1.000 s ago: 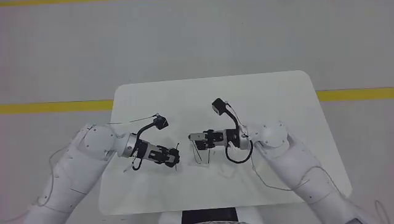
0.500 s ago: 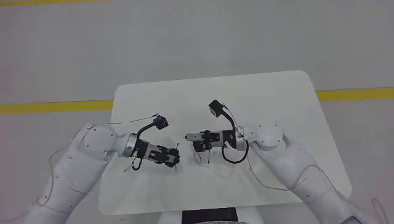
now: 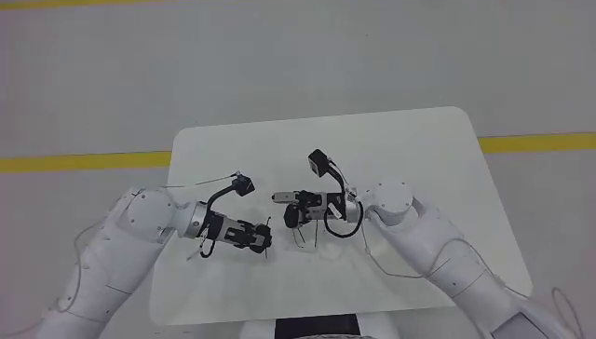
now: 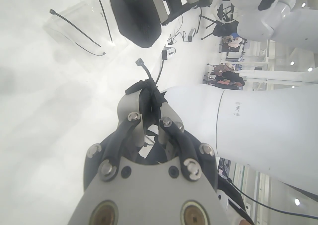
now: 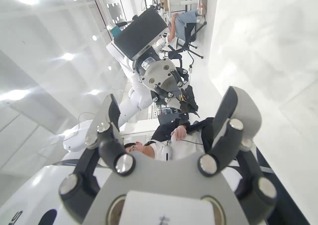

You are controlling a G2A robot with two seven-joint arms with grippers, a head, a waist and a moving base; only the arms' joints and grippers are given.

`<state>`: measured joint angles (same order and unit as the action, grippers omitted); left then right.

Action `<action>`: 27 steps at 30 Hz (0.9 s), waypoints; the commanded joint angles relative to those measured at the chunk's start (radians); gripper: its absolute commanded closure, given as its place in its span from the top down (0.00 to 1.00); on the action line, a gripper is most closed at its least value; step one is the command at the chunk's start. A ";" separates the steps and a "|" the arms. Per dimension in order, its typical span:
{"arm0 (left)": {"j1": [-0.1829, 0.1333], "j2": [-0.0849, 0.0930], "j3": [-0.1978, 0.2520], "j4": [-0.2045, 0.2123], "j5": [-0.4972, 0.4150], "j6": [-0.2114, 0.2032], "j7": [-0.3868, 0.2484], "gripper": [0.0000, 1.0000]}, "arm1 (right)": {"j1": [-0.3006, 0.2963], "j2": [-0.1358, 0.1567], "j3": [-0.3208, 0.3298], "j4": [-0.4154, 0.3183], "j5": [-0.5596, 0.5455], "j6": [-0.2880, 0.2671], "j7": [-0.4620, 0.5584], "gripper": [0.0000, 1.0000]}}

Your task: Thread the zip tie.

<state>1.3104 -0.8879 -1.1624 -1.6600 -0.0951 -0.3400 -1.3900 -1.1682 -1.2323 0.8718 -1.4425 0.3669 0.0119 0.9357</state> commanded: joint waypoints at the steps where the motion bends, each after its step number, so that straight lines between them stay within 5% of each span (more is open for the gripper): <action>1: 0.000 0.000 0.000 0.000 0.000 0.000 0.000 0.00 | -0.009 0.000 -0.003 -0.006 -0.003 0.000 -0.016 1.00; 23: 0.000 0.000 0.000 0.000 0.000 0.000 0.000 0.00 | 0.003 -0.008 -0.022 -0.004 0.012 0.038 -0.031 1.00; 26: 0.000 0.000 0.000 0.000 0.000 0.000 0.000 0.00 | 0.011 -0.009 -0.026 0.004 0.007 0.041 -0.030 0.49; 27: 0.000 0.000 0.000 0.000 0.000 0.000 0.000 0.00 | 0.013 -0.010 -0.027 0.006 0.005 0.041 -0.030 0.43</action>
<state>1.3104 -0.8879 -1.1624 -1.6600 -0.0951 -0.3400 -1.3900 -1.1575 -1.2418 0.8456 -1.4384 0.3745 0.0522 0.9052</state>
